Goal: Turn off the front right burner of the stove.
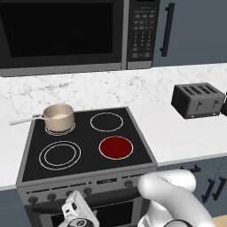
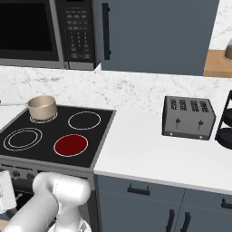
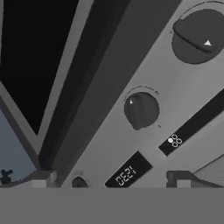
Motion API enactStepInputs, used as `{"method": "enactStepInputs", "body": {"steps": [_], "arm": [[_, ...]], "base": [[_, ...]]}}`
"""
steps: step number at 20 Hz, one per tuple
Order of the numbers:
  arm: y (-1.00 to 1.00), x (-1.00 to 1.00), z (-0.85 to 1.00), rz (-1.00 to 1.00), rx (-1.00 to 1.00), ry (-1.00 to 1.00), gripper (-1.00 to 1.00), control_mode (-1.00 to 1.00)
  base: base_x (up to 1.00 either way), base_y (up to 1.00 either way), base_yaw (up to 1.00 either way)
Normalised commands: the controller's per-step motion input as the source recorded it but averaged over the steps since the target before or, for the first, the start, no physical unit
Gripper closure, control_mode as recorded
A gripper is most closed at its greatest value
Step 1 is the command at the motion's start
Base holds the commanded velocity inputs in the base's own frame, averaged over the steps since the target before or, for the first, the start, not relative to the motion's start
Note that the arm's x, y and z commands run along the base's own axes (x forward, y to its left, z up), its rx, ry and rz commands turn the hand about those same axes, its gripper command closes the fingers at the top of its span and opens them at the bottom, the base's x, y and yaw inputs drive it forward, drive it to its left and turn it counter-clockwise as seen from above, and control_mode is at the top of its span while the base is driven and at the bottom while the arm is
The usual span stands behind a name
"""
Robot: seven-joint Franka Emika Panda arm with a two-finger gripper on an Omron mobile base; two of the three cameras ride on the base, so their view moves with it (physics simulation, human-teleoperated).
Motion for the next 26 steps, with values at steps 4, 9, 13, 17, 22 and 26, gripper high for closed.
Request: {"method": "enactStepInputs", "body": {"steps": [4, 9, 13, 17, 22, 26], "arm": [[-0.11, 0.58, 0.0, 0.0, -0.05, 0.0, -1.0, -1.0], [0.28, 0.27, -0.08, 0.0, -0.24, 0.0, -1.0, -1.0], [0.32, 0.07, -0.19, 0.05, -0.22, 0.01, -1.0, -1.0], [0.53, 0.09, -0.44, 0.11, -0.35, 0.0, -1.0, -1.0], [0.18, 0.1, -0.14, 0.07, -0.19, 0.0, -1.0, -1.0], [0.0, 0.03, 0.0, 0.0, -0.01, 0.0, -1.0, -1.0]], "base": [[0.0, 0.0, 0.0], [0.0, 0.0, 0.0], [0.0, 0.0, 0.0], [0.0, 0.0, 0.0], [0.0, 0.0, 0.0], [0.0, 0.0, 0.0]]}}
